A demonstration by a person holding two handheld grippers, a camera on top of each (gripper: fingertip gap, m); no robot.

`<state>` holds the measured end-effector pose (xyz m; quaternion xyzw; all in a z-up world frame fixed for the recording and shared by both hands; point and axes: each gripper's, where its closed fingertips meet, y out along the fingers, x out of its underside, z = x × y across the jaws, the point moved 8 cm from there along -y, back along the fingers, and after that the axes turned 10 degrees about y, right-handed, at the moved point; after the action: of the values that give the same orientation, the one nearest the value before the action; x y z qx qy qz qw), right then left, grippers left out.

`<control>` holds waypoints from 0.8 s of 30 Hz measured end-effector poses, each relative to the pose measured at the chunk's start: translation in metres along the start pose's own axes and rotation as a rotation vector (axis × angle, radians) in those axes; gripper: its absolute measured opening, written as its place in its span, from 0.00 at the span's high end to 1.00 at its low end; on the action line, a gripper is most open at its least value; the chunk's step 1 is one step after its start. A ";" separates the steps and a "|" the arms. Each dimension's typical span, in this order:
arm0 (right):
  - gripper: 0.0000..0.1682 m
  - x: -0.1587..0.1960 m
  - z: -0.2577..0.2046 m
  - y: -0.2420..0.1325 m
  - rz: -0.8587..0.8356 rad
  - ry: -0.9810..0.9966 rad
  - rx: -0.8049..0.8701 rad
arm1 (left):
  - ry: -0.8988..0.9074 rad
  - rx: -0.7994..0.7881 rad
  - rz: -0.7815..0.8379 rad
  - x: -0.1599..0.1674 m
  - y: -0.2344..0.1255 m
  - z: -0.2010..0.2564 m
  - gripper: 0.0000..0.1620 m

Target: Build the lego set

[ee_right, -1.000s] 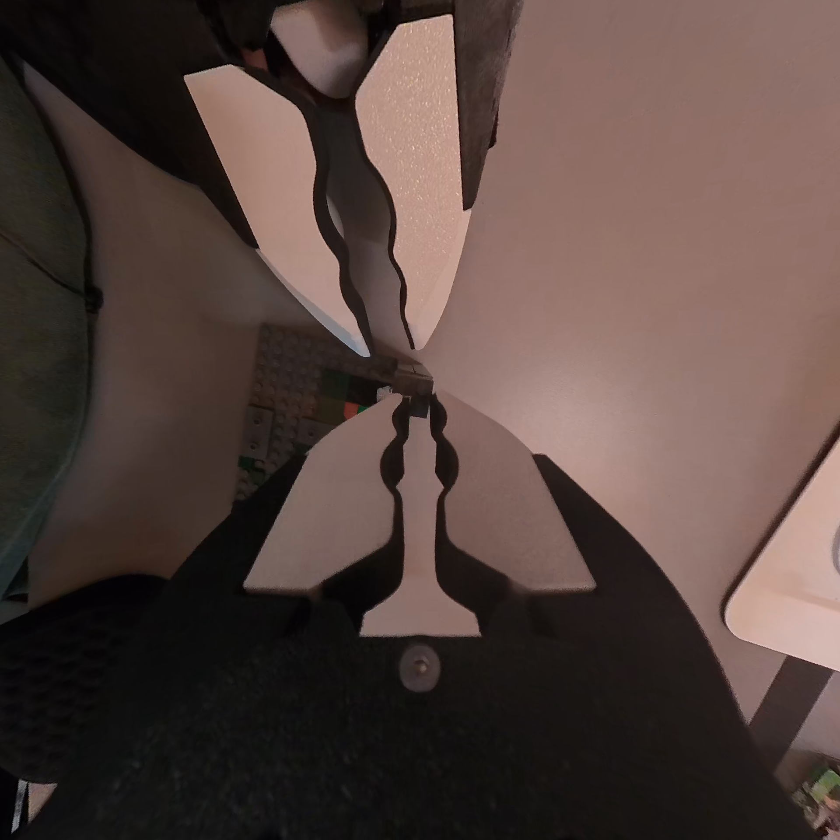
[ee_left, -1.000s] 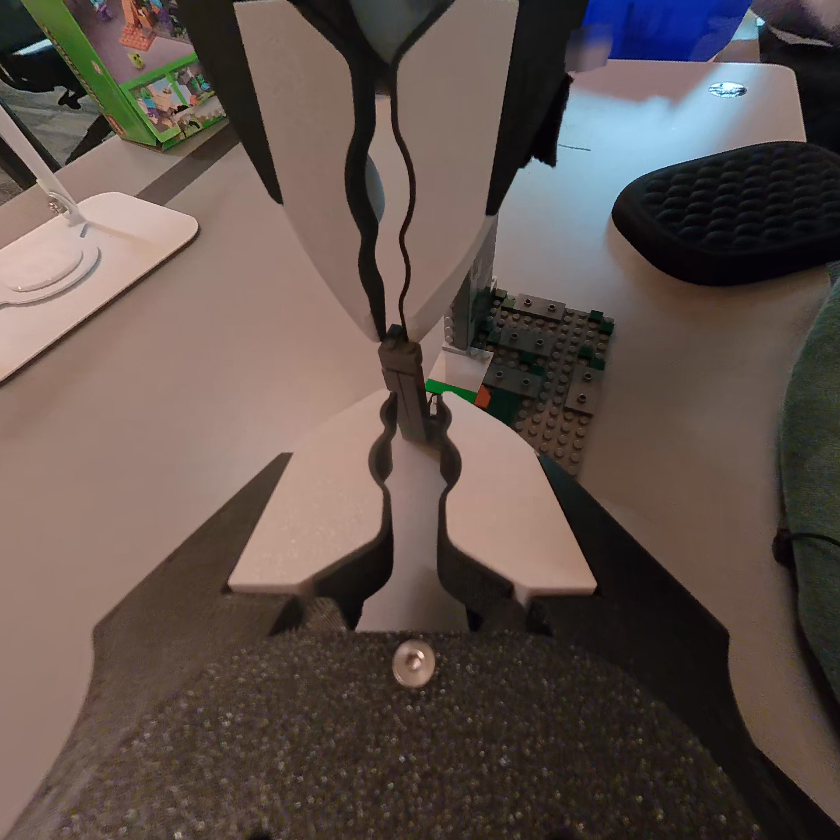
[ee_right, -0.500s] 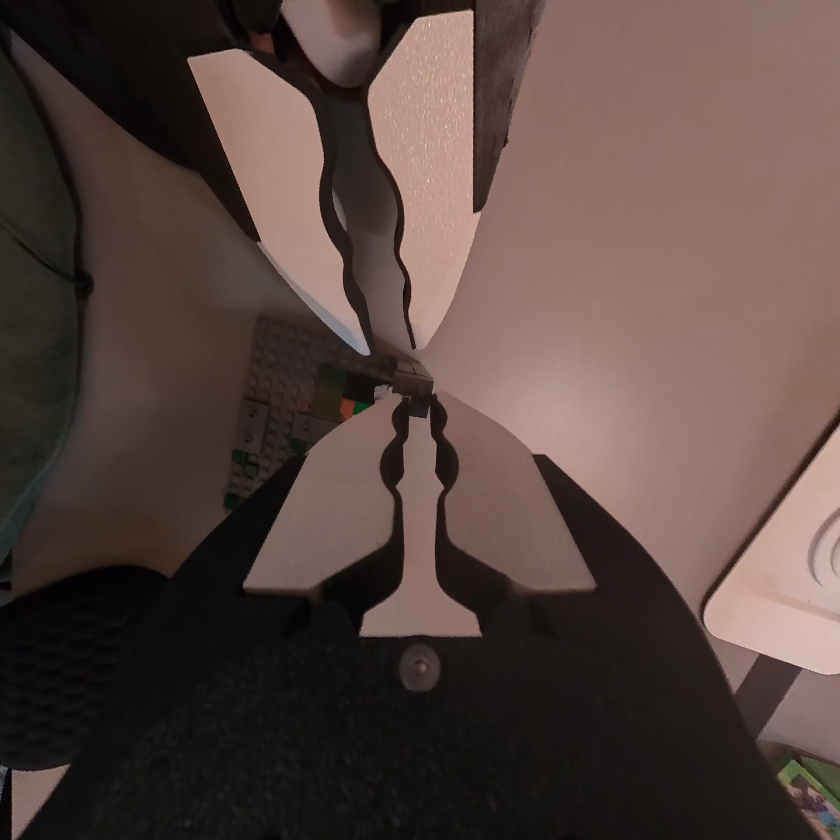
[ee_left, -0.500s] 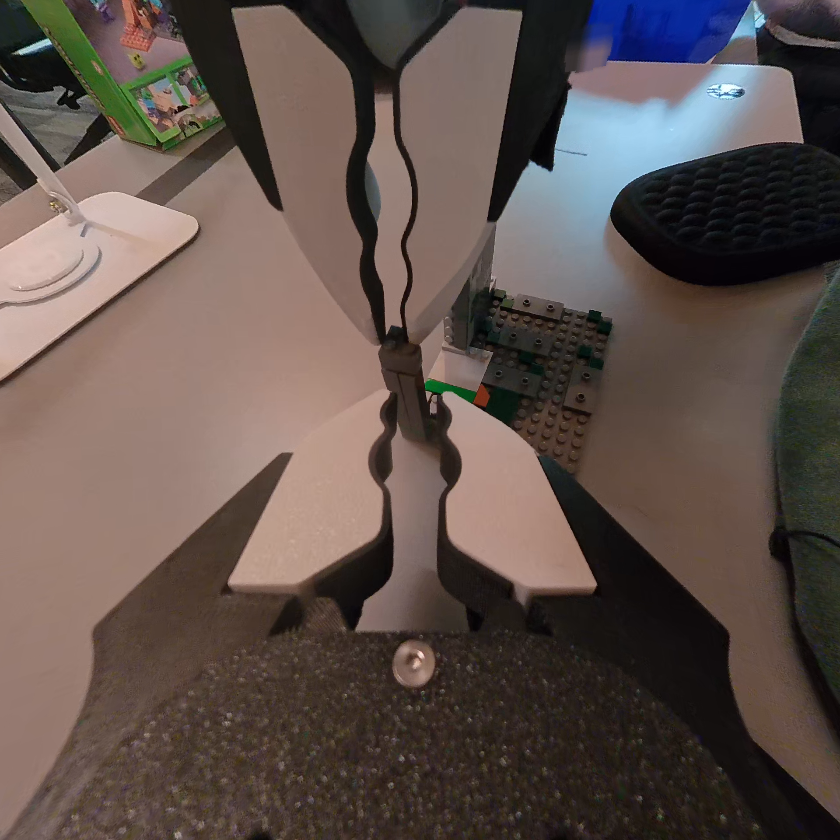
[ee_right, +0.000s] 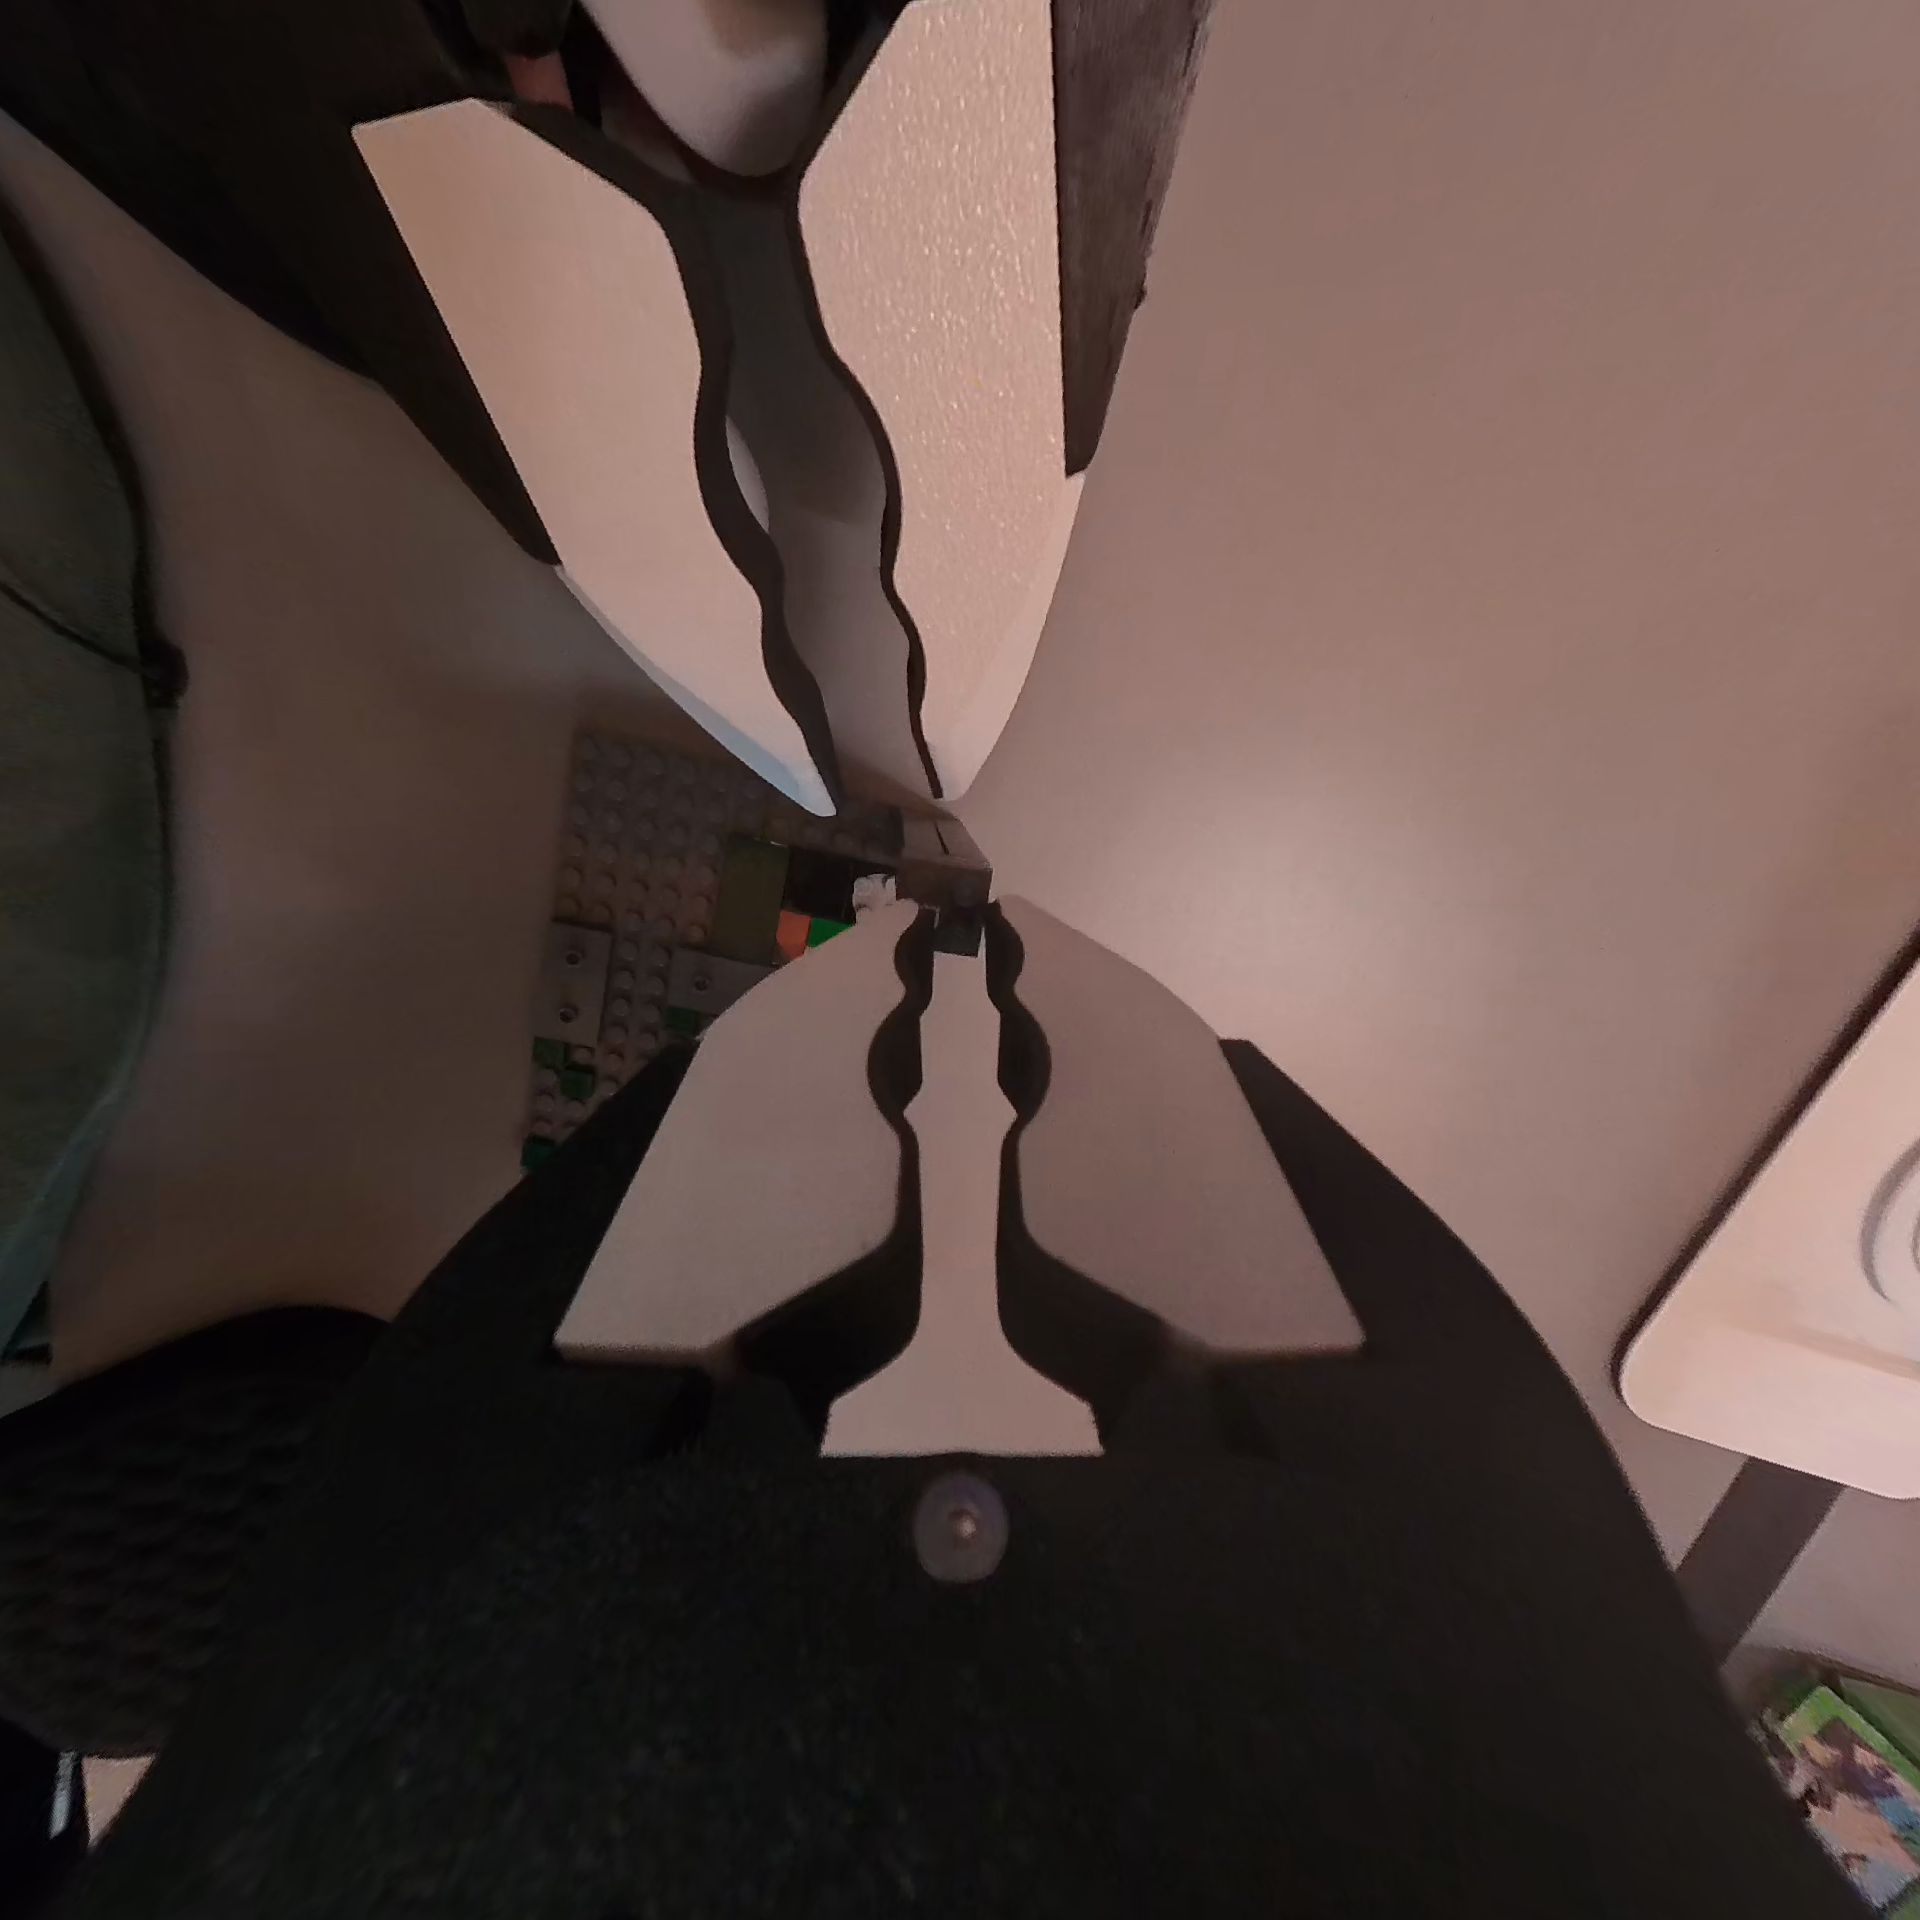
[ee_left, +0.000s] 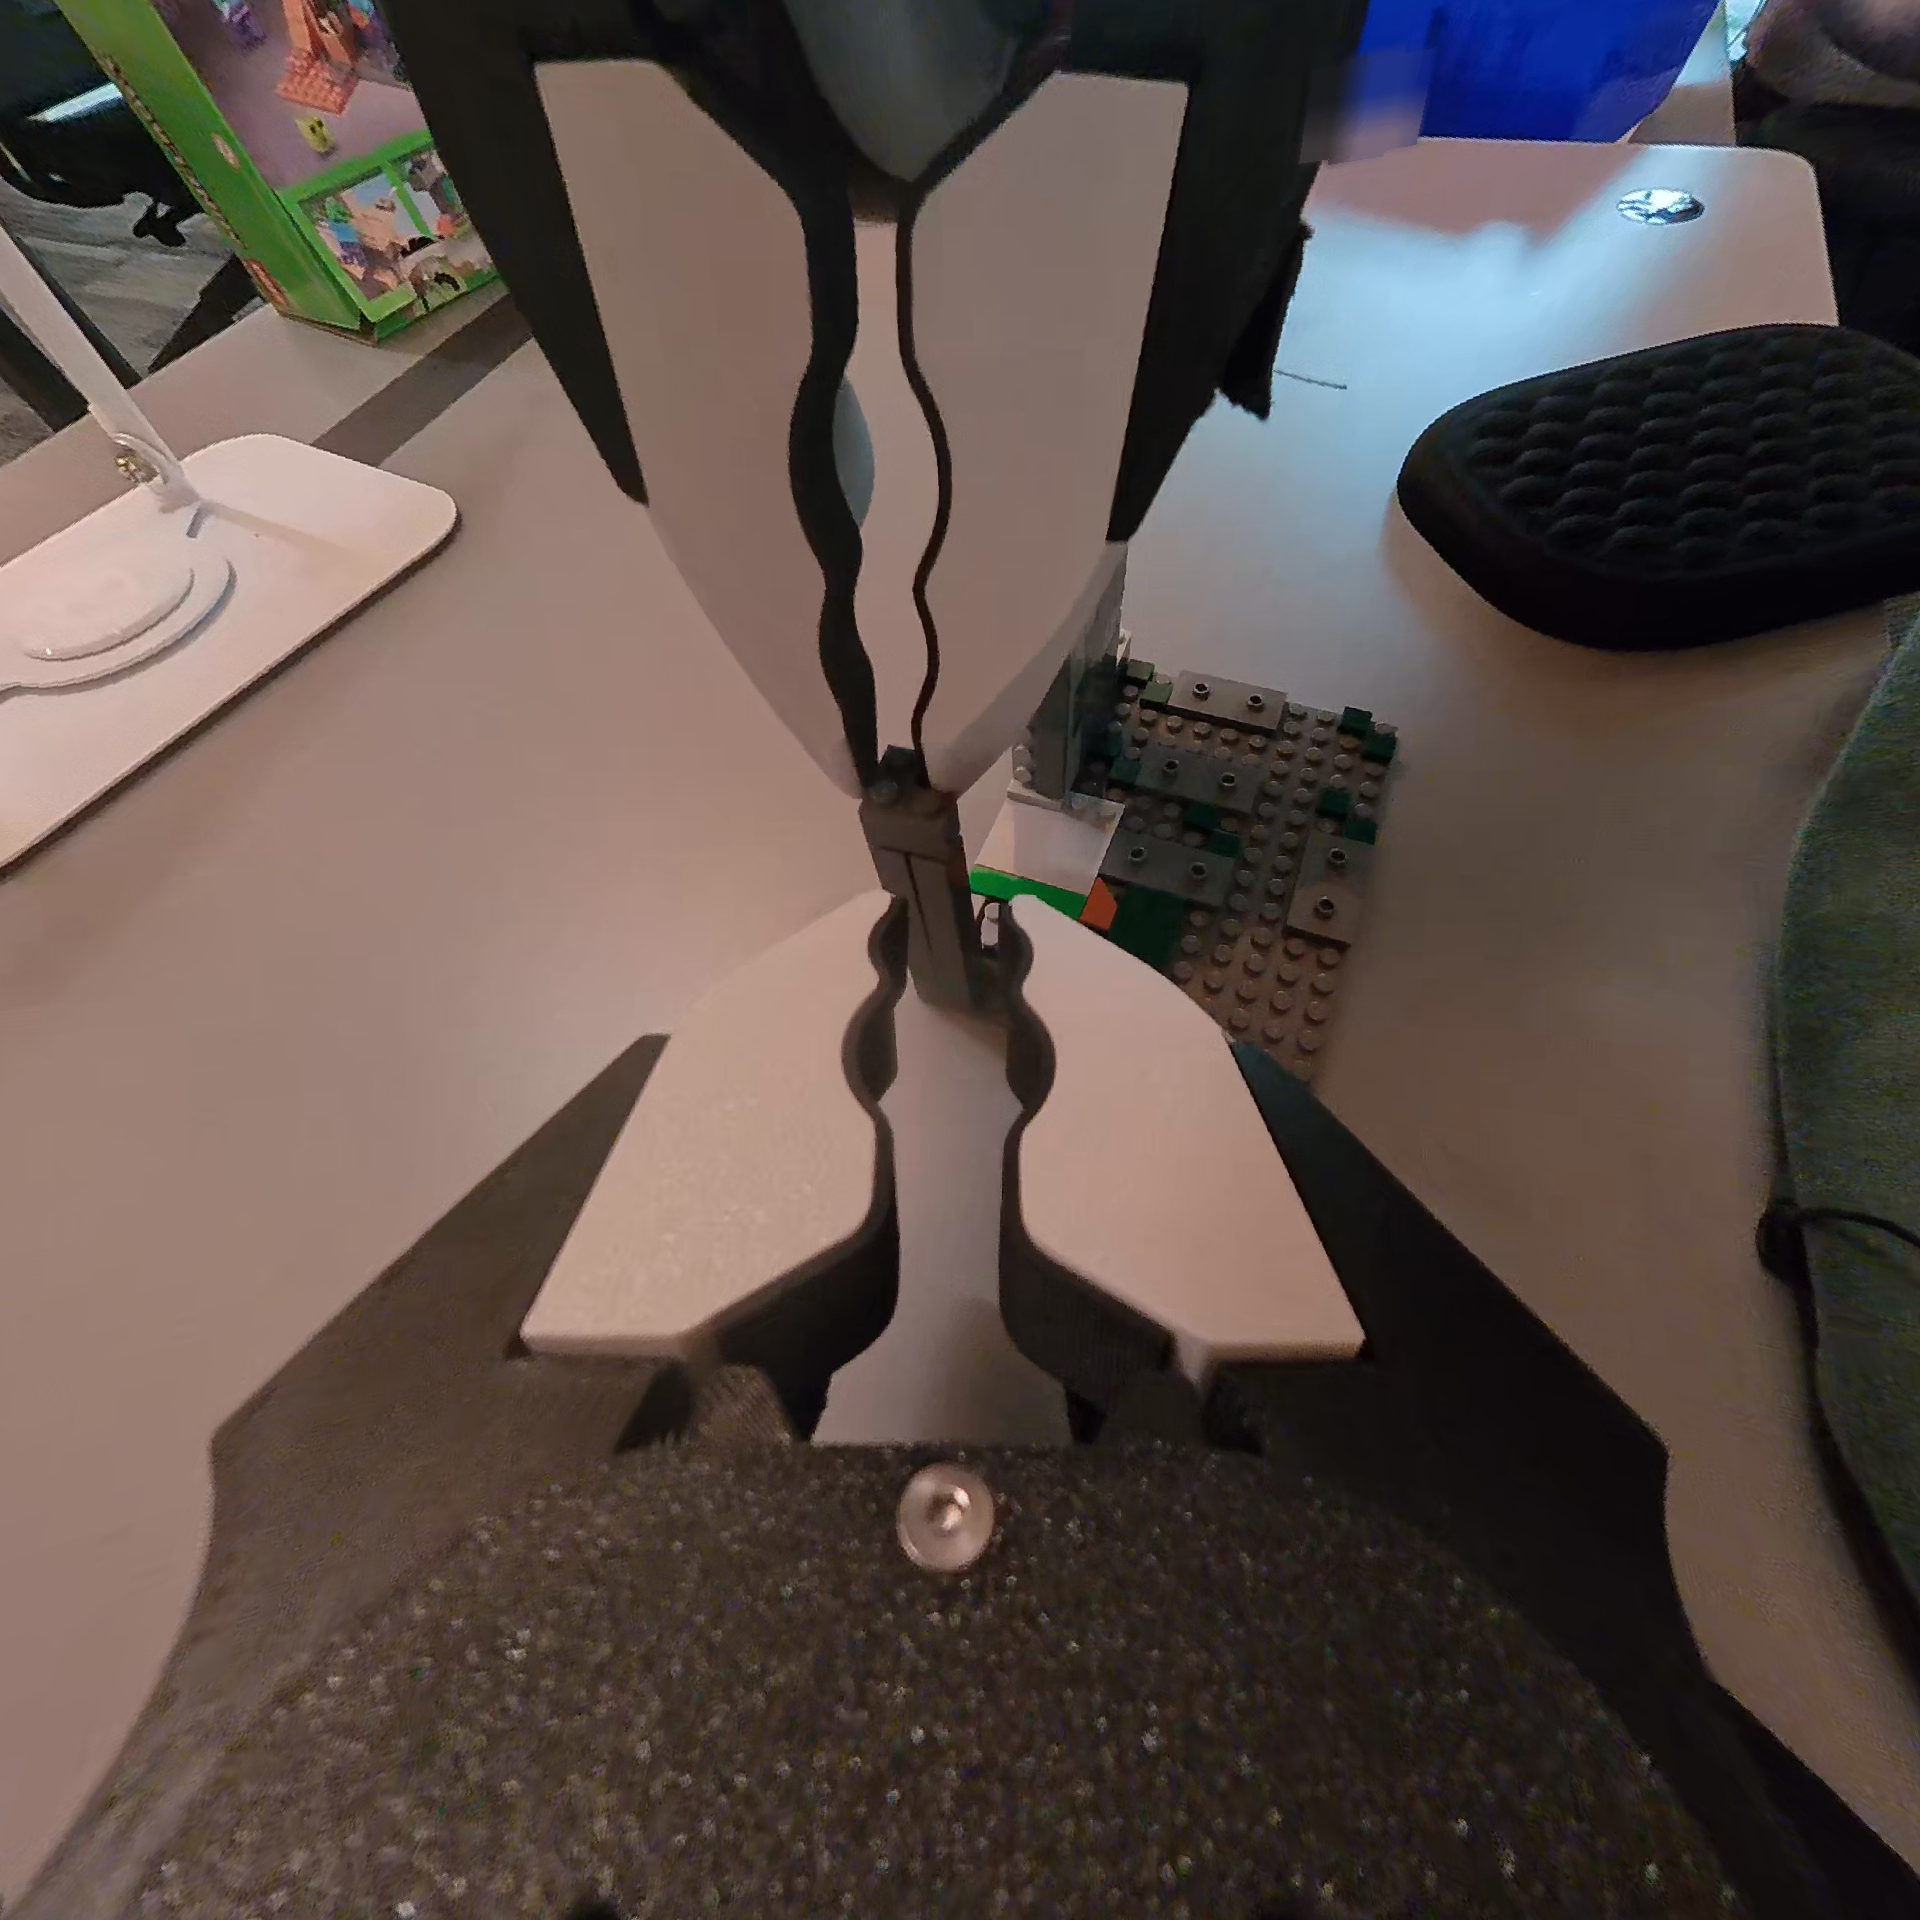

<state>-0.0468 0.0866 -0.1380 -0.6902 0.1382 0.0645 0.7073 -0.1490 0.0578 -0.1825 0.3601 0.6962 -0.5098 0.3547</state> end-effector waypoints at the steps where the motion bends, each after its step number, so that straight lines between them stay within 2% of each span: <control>1: 0.95 0.000 0.000 0.000 0.004 0.000 0.001 | -0.001 0.000 0.000 0.000 0.000 0.000 0.90; 8: 0.90 0.000 0.001 -0.004 0.029 0.009 -0.028 | -0.003 0.003 -0.003 0.001 0.000 0.000 0.90; 14: 0.89 0.007 0.002 -0.025 0.122 0.038 -0.038 | -0.008 0.001 -0.004 0.002 0.000 -0.001 0.90; 17: 0.88 0.026 0.004 -0.045 0.251 0.078 -0.039 | -0.011 -0.013 0.011 0.001 -0.002 -0.002 0.91; 20: 0.81 0.057 0.002 -0.059 0.409 0.150 -0.065 | -0.035 -0.010 0.038 0.000 -0.004 -0.005 0.90; 24: 0.71 0.104 -0.009 -0.050 0.511 0.234 -0.020 | -0.074 0.006 0.078 -0.001 -0.007 -0.009 0.90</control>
<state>0.0661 0.0657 -0.1195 -0.6428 0.3879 0.1618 0.6404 -0.1554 0.0645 -0.1771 0.3687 0.6666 -0.5106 0.3987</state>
